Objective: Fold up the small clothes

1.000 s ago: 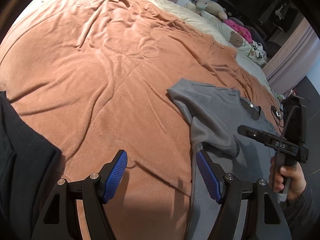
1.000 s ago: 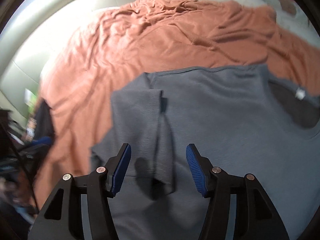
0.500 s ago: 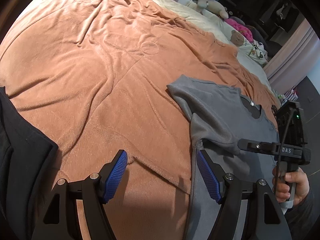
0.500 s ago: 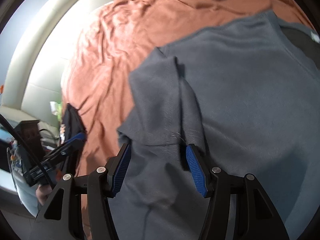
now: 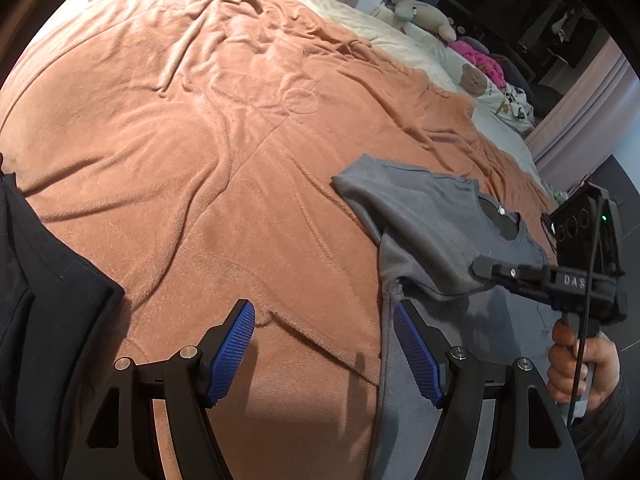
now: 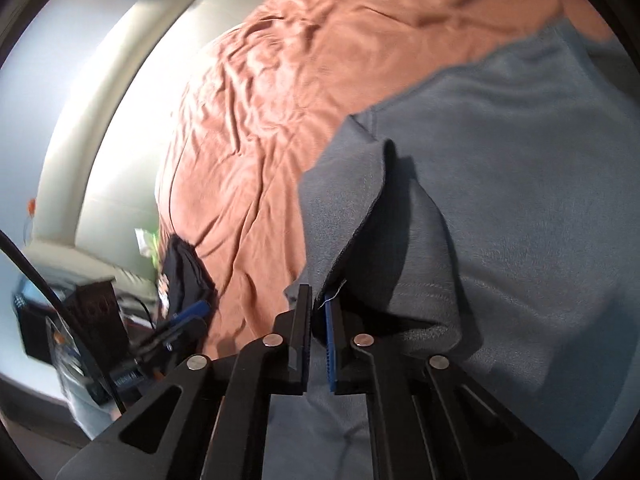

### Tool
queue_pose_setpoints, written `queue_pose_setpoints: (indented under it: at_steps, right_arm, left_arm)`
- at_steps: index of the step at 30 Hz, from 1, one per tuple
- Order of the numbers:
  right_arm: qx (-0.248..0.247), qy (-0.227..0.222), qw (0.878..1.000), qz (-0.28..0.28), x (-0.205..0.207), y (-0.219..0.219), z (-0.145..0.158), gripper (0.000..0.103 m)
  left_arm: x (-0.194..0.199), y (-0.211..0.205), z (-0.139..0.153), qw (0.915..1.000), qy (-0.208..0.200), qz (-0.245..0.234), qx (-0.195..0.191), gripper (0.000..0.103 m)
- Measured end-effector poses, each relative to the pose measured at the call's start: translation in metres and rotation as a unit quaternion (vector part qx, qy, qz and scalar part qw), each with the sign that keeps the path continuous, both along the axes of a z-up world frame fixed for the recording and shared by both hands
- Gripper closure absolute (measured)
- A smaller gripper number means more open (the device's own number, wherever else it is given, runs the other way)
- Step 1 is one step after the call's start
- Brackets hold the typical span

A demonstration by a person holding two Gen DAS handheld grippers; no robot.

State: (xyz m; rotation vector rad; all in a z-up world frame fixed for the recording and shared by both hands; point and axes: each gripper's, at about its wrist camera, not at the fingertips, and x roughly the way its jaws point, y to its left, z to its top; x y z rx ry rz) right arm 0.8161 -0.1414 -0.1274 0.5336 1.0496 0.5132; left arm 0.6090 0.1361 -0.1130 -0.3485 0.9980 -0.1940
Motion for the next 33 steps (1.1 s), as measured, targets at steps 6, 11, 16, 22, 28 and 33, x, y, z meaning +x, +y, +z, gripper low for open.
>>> queue_pose_setpoints:
  at_steps: [6, 11, 16, 22, 28, 33]
  right_arm:
    - [-0.043, -0.010, 0.999, 0.009, -0.027, 0.011, 0.009, 0.102]
    - [-0.076, -0.005, 0.997, 0.022, -0.048, 0.026, -0.006, 0.102]
    - [-0.083, 0.031, 0.996, 0.031, -0.049, 0.034, -0.025, 0.100]
    - [-0.054, 0.010, 0.998, 0.020, -0.053, 0.008, -0.006, 0.061]
    - [-0.108, -0.035, 0.994, -0.005, -0.062, -0.017, 0.011, 0.060]
    - [-0.198, -0.060, 0.978, 0.004, -0.059, -0.013, 0.009, 0.060]
  left_arm:
    - [0.002, -0.014, 0.010, 0.9999, -0.011, -0.012, -0.002, 0.036]
    - [0.007, -0.033, 0.013, 0.9997, -0.014, -0.021, -0.005, 0.039]
    - [0.014, -0.055, 0.011, 0.9992, -0.011, -0.039, -0.007, 0.039]
    - [0.023, -0.078, 0.005, 0.9984, -0.010, -0.056, -0.001, 0.052]
    - [0.029, -0.097, -0.004, 0.9972, -0.001, -0.075, 0.001, 0.066]
    - [0.033, -0.106, -0.015, 0.9964, 0.008, -0.084, 0.012, 0.076]
